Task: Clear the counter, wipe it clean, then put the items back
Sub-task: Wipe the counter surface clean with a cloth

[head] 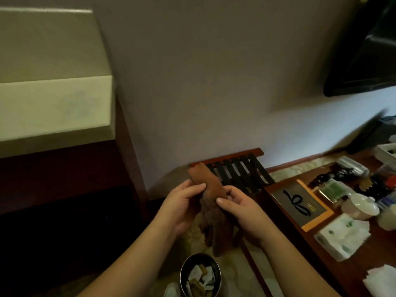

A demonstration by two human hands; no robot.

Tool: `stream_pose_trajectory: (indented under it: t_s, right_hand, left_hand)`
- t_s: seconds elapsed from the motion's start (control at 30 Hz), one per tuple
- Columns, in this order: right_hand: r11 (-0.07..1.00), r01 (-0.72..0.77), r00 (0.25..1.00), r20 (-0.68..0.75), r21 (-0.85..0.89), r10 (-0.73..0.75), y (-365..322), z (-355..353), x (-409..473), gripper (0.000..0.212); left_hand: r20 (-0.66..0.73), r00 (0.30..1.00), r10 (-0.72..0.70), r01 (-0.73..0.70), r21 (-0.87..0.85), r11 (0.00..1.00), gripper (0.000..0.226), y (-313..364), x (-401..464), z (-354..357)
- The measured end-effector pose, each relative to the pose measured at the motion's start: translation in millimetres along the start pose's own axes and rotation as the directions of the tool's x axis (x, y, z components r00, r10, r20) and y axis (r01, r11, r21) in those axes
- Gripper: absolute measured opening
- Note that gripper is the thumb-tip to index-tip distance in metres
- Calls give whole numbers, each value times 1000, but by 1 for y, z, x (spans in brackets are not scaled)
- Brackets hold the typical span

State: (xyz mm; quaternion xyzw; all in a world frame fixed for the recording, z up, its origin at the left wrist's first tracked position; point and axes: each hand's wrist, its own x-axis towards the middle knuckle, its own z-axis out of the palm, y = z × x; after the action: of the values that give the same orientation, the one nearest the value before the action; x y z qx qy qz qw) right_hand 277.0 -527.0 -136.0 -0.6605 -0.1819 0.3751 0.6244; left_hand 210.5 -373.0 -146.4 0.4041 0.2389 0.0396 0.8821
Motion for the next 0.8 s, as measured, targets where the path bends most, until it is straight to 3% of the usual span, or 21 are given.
stream_pose_trajectory:
  t_s: [0.2, 0.37, 0.43, 0.53, 0.67, 0.73, 0.8]
  right_hand:
    - [990, -83, 981, 165, -112, 101, -18, 46, -12, 22]
    - [988, -156, 963, 226, 21, 148, -47, 99, -8, 23]
    - [965, -228, 939, 291, 129, 183, -60, 121, -7, 26]
    - [890, -357, 891, 387, 282, 235, -75, 155, -2, 32]
    - [815, -475, 802, 545, 331, 246, -83, 203, 6, 47]
    - [828, -482, 770, 591, 288, 242, -87, 232, 7, 50]
    - [864, -450, 733, 646, 225, 214, -90, 264, 6, 46]
  left_hand:
    - [-114, 929, 351, -320, 228, 920, 18, 48, -58, -10]
    - [-62, 787, 614, -521, 465, 715, 22, 83, -113, -21]
    - [-4, 734, 679, -532, 618, 578, 27, 93, -136, -28]
    - [135, 641, 755, -489, 830, 267, 28, 107, -172, -52]
    - [290, 558, 778, -325, 938, -116, 32, 122, -214, -98]
    - [321, 551, 770, -256, 943, -211, 34, 128, -235, -122]
    - [314, 550, 774, -213, 949, -234, 36, 134, -257, -147]
